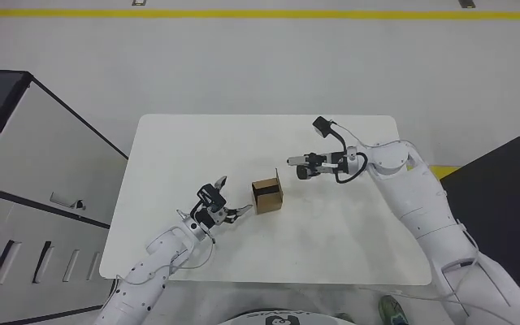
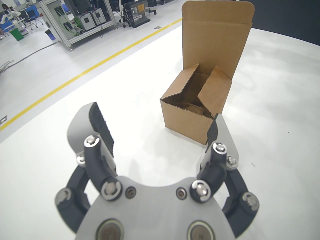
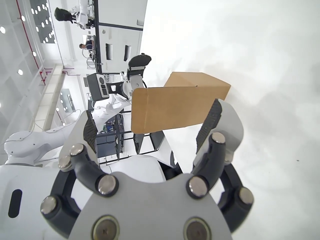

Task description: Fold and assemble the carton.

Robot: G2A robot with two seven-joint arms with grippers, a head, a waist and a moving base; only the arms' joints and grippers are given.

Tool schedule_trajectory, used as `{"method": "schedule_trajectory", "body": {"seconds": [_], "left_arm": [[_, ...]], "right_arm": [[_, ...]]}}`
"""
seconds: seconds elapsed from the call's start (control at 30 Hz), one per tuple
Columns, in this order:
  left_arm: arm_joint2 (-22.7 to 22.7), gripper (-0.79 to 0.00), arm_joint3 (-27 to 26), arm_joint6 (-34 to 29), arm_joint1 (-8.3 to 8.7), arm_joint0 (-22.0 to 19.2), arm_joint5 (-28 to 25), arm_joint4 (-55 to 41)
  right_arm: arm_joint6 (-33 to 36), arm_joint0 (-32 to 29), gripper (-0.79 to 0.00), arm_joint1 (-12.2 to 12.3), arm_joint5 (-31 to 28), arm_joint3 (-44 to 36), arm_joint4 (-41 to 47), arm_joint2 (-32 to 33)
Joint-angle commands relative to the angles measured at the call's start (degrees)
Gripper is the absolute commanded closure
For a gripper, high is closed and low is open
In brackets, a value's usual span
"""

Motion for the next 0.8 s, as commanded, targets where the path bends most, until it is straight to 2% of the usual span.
{"method": "schedule_trajectory", "body": {"seconds": [0.0,0.23,0.33,0.5,0.77], "left_arm": [[0.0,0.000,0.0,0.0,0.00,0.0,0.0,0.0],[0.4,0.000,1.6,-1.7,0.01,-1.0,0.3,2.1],[2.0,0.000,3.6,-2.7,-0.14,-2.2,0.5,5.3],[5.1,0.000,5.6,-2.5,-0.98,-3.9,1.7,5.0],[5.9,0.000,5.4,-2.3,-1.13,-4.3,2.2,5.9]], "right_arm": [[0.1,0.0,-0.785,0.0,-0.1,0.0,0.1,0.1],[0.1,0.0,-0.785,0.0,-0.1,0.0,0.1,0.1],[0.1,0.0,-0.785,0.0,-0.1,0.0,0.1,0.1],[0.1,0.0,-0.785,0.0,-0.1,0.0,0.1,0.1],[0.1,0.0,-0.785,0.0,-0.1,0.0,0.1,0.1]]}}
